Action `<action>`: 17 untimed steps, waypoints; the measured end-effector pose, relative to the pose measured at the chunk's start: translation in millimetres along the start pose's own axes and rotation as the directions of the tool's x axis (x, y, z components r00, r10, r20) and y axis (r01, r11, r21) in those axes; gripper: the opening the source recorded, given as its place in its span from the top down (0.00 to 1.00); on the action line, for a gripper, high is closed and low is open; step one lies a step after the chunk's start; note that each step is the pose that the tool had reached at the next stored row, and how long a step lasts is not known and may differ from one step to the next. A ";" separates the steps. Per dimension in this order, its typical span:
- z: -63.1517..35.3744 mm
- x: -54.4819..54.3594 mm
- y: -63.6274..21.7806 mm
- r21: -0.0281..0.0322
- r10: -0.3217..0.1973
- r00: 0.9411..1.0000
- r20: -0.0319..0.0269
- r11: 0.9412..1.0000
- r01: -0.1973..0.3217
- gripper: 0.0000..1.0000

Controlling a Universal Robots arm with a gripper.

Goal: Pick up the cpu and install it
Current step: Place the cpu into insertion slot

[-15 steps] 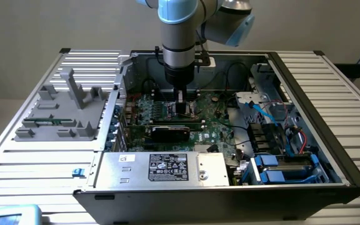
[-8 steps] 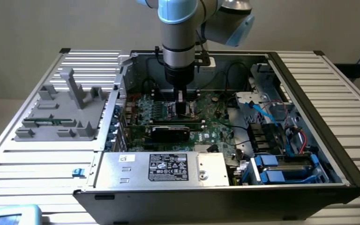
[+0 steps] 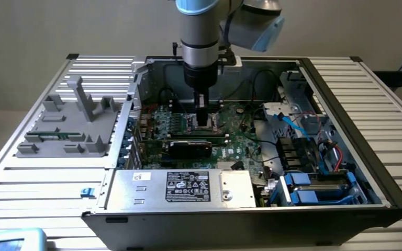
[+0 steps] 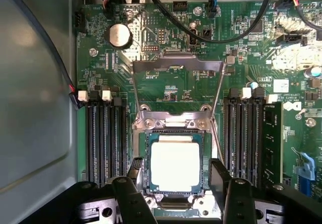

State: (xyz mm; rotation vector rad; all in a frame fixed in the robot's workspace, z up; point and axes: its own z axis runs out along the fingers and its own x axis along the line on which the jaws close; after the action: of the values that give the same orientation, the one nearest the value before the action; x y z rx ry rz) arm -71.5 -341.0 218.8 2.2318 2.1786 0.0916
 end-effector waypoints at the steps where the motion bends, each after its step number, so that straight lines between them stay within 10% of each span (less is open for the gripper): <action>1: -4.5 0.0 0.2 0.000 0.000 1.000 0.000 1.000 0.000 0.36; 12: -52.9 -1.0 3.0 0.000 0.000 1.000 0.000 1.000 0.000 0.36; 17: -53.9 -1.1 3.1 0.000 0.000 1.000 0.000 1.000 0.000 0.36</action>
State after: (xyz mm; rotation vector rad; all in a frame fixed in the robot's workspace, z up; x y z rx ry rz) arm -71.5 -343.5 272.8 2.2318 2.1786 0.0917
